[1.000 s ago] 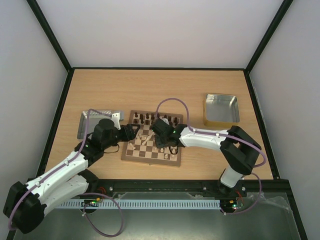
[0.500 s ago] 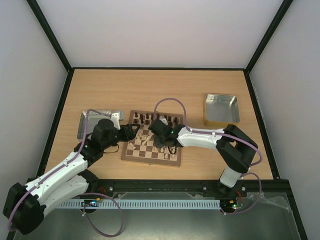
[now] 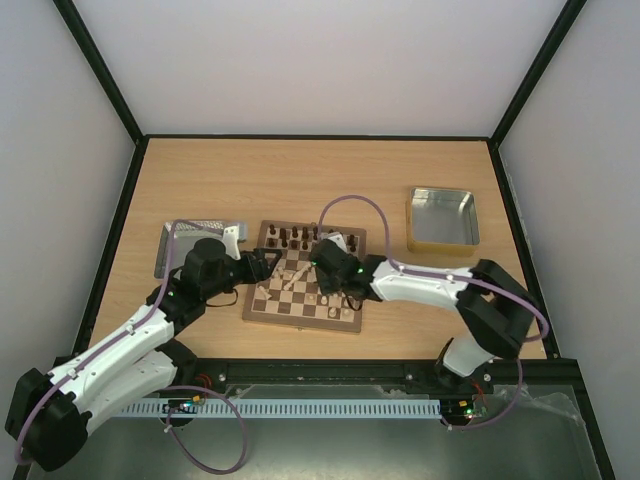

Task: Set up the chess pieces on the board
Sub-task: Pick up the chess piece from the chessboard.

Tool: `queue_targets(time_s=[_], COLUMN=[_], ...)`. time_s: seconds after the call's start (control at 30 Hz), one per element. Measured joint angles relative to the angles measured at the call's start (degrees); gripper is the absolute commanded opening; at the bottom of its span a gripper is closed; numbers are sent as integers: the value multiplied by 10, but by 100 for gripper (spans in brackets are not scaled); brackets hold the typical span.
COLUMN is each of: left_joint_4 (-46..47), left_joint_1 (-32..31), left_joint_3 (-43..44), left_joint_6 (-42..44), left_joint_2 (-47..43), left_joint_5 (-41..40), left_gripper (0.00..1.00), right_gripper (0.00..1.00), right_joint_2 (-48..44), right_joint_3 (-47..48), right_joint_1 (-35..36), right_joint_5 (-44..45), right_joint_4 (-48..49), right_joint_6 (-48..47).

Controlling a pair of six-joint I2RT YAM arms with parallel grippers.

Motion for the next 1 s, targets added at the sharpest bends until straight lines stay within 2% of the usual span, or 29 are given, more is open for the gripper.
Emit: queue_targets(time_s=[0.2, 0.37, 0.6, 0.83, 1.0], left_joint_4=[24, 66, 124, 150, 164], left_joint_1=[0, 2, 4, 5, 6], left_joint_3=[-1, -1, 0, 4, 10], left_joint_6=[-35, -71, -117, -139, -150], left_joint_2=[0, 4, 19, 50, 61], left_joint_5=[47, 111, 211, 278, 304], left_gripper=[69, 73, 69, 49, 19], right_gripper=[8, 9, 9, 9, 9], right_joint_2=[-131, -225, -303, -312, -309], right_joint_3=[-59, -98, -141, -141, -140], right_joint_1=[-1, -1, -1, -1, -1], right_joint_5=[-14, -82, -195, -271, -302], right_joint_4=[78, 166, 239, 251, 240], right_joint_6=[-51, -106, -173, -223, -245])
